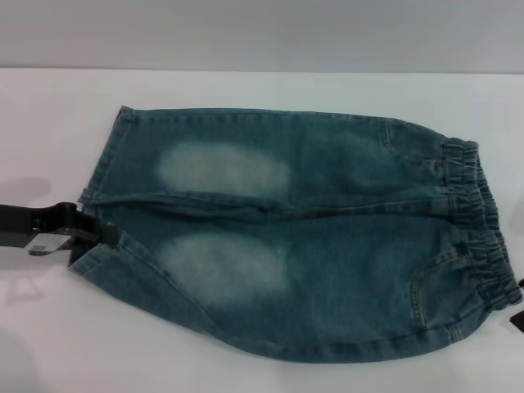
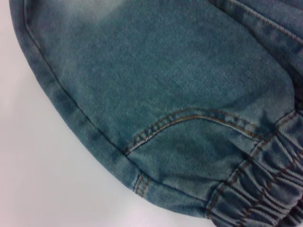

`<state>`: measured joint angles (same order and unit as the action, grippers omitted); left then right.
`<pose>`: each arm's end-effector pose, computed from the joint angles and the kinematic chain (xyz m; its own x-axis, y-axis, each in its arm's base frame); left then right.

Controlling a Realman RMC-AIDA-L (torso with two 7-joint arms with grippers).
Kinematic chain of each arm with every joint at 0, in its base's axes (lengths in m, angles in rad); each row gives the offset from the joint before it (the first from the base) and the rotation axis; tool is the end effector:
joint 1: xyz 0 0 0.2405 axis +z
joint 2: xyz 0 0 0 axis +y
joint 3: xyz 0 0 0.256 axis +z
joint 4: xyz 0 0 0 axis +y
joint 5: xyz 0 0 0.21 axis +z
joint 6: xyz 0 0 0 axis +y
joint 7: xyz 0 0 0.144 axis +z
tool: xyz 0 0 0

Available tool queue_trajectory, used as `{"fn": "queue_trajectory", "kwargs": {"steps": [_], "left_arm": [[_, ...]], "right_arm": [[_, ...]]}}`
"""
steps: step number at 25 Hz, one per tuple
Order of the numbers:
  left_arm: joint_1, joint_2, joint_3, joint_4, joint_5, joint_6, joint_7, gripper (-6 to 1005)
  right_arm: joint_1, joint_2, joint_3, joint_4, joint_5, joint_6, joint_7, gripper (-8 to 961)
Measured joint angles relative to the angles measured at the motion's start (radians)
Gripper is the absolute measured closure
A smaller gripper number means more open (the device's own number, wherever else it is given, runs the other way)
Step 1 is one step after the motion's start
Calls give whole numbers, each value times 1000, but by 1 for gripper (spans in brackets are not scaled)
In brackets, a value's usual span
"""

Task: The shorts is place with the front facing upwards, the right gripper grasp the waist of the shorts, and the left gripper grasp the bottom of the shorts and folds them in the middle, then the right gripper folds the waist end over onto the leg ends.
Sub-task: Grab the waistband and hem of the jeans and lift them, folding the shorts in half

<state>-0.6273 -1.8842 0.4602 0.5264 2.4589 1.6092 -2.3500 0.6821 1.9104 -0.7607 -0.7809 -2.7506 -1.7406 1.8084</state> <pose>-0.3185 0.3348 0.0567 0.0871 0.9631 0.2547 0.9910 -0.1098 0.0763 0.3079 0.3338 0.0710 0.7304 -0.6149 0.2972 -0.5965 -0.7863 -0.1608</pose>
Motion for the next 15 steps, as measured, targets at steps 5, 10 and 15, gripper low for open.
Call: {"fn": "queue_trajectory", "kwargs": {"steps": [5, 10, 15], "left_arm": [[0, -1, 0, 1, -1, 0, 0, 902], [0, -3, 0, 2, -1, 0, 0, 899], [-2, -14, 0, 3, -24, -7, 19, 897]], "right_arm": [[1, 8, -9, 2, -1, 3, 0, 208], [1, 12, -9, 3, 1, 8, 0, 208], [12, 22, 0, -5, 4, 10, 0, 208]]}}
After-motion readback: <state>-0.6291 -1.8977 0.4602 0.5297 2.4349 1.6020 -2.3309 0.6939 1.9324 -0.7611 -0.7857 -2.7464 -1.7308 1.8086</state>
